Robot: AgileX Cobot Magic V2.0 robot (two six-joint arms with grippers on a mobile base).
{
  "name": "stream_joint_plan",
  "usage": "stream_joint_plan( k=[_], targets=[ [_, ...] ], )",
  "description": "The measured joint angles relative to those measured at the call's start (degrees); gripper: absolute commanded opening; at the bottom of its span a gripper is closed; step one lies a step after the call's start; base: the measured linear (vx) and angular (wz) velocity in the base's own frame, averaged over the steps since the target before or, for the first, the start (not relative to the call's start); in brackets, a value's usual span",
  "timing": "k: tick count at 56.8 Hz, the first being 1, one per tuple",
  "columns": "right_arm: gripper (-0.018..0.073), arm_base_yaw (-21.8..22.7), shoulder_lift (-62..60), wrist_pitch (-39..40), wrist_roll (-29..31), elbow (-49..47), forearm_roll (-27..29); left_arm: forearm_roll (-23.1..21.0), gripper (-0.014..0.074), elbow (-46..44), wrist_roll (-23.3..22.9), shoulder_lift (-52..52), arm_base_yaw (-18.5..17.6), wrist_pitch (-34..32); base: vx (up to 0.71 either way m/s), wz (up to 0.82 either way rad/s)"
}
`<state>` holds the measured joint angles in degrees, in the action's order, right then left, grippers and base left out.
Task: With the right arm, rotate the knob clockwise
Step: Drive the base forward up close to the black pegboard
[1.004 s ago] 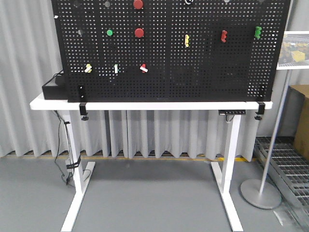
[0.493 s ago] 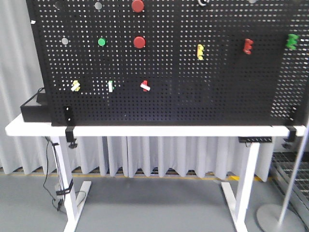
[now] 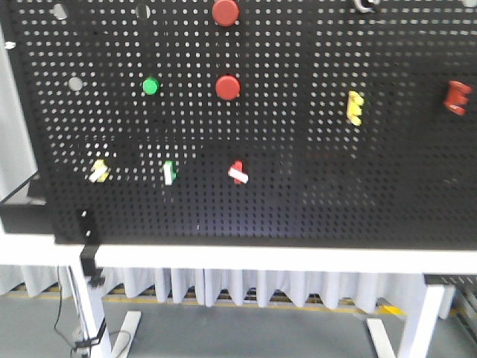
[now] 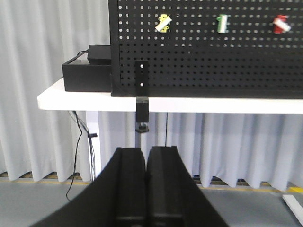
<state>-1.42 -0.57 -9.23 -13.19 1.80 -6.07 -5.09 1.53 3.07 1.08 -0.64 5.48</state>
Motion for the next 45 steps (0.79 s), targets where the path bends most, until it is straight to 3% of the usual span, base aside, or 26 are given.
stream_joint_plan(
  k=[45],
  targets=[
    [-0.0009, 0.0, 0.0, -0.1, 0.0, 0.0, 0.0, 0.0, -0.0006, 0.0, 0.0, 0.0, 0.0, 0.0, 0.31, 0.00]
  ],
)
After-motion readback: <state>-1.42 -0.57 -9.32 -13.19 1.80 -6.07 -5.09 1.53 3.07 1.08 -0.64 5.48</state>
